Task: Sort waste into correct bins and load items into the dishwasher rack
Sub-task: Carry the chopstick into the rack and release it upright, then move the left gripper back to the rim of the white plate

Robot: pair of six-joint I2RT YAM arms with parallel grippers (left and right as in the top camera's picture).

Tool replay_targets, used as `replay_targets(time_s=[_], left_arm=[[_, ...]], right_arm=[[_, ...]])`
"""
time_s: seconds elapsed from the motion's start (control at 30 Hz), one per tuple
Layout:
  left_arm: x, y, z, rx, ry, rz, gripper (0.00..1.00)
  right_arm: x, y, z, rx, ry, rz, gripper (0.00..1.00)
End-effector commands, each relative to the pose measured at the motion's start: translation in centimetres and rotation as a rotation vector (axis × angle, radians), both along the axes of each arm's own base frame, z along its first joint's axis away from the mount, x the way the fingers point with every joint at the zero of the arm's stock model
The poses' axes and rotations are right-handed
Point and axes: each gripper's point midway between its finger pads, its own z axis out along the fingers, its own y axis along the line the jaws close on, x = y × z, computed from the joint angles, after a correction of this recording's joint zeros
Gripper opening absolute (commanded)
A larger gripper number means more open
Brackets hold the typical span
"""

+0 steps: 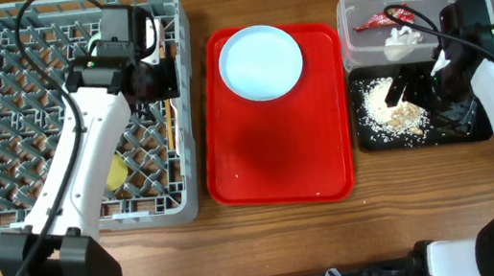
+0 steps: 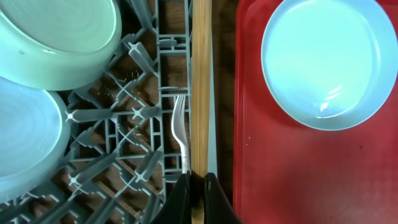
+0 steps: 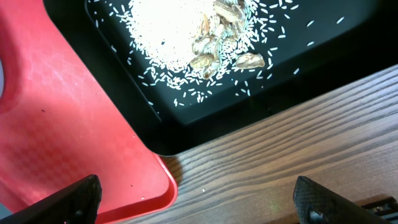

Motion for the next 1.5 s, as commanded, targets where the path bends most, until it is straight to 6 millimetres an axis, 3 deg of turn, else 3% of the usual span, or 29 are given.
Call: replay_targets(time_s=[0.0, 0.07, 0.13, 0.23, 0.3, 0.43, 0.6, 0.7, 0.83, 1.0, 1.2, 1.33, 1.47], left_arm=[[0.3, -0.1, -1.7, 0.014, 0.035, -0.049, 0.04], [0.3, -0.1, -2.4, 0.017, 0.053, -0.049, 0.06], [0.5, -0.2, -3.0, 0.019, 0.064, -0.049, 0.25], [0.6, -0.2, -3.3, 0.019, 0.067, -0.049, 0.37], [0.8, -0.2, -3.2, 0.018, 0.059, -0.049, 0.55], [1.1, -1.0, -2.9, -0.015, 0.043, -0.059, 0.6], [1.7, -5.0, -1.9, -0.133, -0.012, -0.148, 0.77], [2.7, -9.0, -0.4, -0.185, -0.11, -0.239, 0.87], [4.0, -14.4, 0.2, -0.218, -0.234, -0.352, 0.89], [4.2, -18.8, -2.3, -0.235, -0.254, -0.428, 0.88], [3.1, -22.0, -8.5, -0.197, -0.171, -0.479, 0.87], [1.5, -22.7, -12.3, -0.169, -0.081, -0.502, 0.85], [-0.2, -22.1, -15.3, -0.104, 0.011, -0.5, 0.79]], right_arm=[[0.5, 0.2, 1.0, 0.007, -0.043, 0.018, 1.0], [0.5, 0.2, 1.0, 0.007, -0.042, 0.018, 1.0], [0.5, 0.2, 1.0, 0.007, -0.041, 0.018, 1.0], [0.5, 0.1, 1.0, 0.007, -0.042, 0.02, 1.0], [0.5, 0.1, 1.0, 0.007, -0.042, 0.02, 1.0], [0.5, 0.2, 1.0, 0.007, -0.042, 0.02, 1.0], [0.5, 0.1, 1.0, 0.007, -0.045, 0.02, 1.0], [0.6, 0.1, 1.0, 0.006, -0.046, 0.02, 1.0], [0.6, 0.1, 1.0, 0.006, -0.046, 0.02, 1.0], [0.6, 0.1, 1.0, 0.006, -0.046, 0.02, 1.0], [0.5, 0.1, 1.0, 0.006, -0.045, 0.02, 1.0], [0.5, 0.1, 1.0, 0.006, -0.045, 0.02, 1.0], [0.6, 0.1, 1.0, 0.006, -0.046, 0.02, 1.0]])
